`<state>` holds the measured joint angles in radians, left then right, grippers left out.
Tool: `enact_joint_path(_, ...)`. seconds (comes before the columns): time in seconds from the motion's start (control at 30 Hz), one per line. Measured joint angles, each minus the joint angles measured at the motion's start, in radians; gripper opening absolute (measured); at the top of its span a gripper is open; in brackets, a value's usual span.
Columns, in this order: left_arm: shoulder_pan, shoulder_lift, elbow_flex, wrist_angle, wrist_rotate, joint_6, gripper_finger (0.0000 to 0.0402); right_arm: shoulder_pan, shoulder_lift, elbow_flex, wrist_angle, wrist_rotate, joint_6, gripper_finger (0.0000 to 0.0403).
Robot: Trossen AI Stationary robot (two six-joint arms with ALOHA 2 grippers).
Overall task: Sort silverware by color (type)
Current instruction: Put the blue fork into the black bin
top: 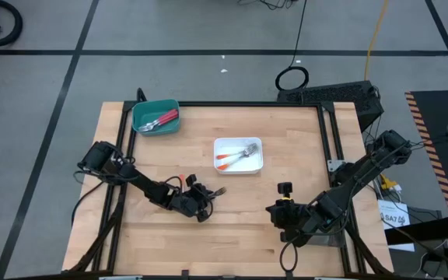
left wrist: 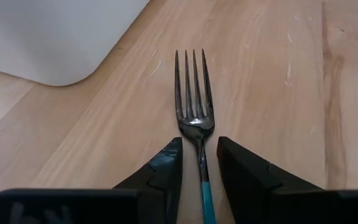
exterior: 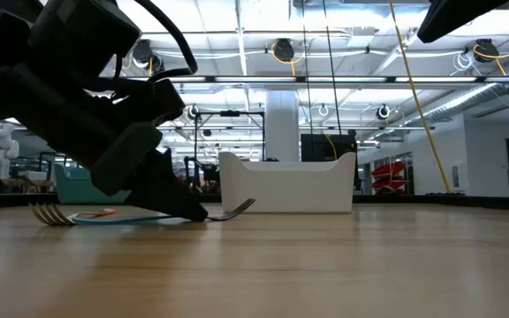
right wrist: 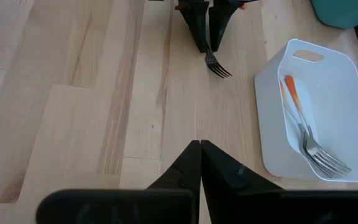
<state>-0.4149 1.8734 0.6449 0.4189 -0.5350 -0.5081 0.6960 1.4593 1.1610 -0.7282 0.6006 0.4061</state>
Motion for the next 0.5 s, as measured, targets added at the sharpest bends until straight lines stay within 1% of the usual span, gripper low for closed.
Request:
enact_joint_path(0.13,-0.005,-0.003,0.001,-0.018,-0.005,0.003,0.0131,0.000,0.000,0.000,-0.002,0.000,0.000,0.0006)
enact_joint_path(0.27,-0.005,-0.004,0.003,-0.058,-0.004,-0.023,0.0131,0.000,0.000,0.000,-0.002,0.000,0.001,0.0006)
enact_joint_path(0.4,-0.005,-0.005,0.004,-0.063,0.002,-0.022,0.0115,0.000,0.000,0.000,-0.002,0.000,0.001,0.0006)
enact_joint_path(0.5,-0.006,-0.005,0.004,-0.063,0.007,-0.020,0.0088,0.000,0.000,0.000,-0.002,0.000,0.001,0.0006)
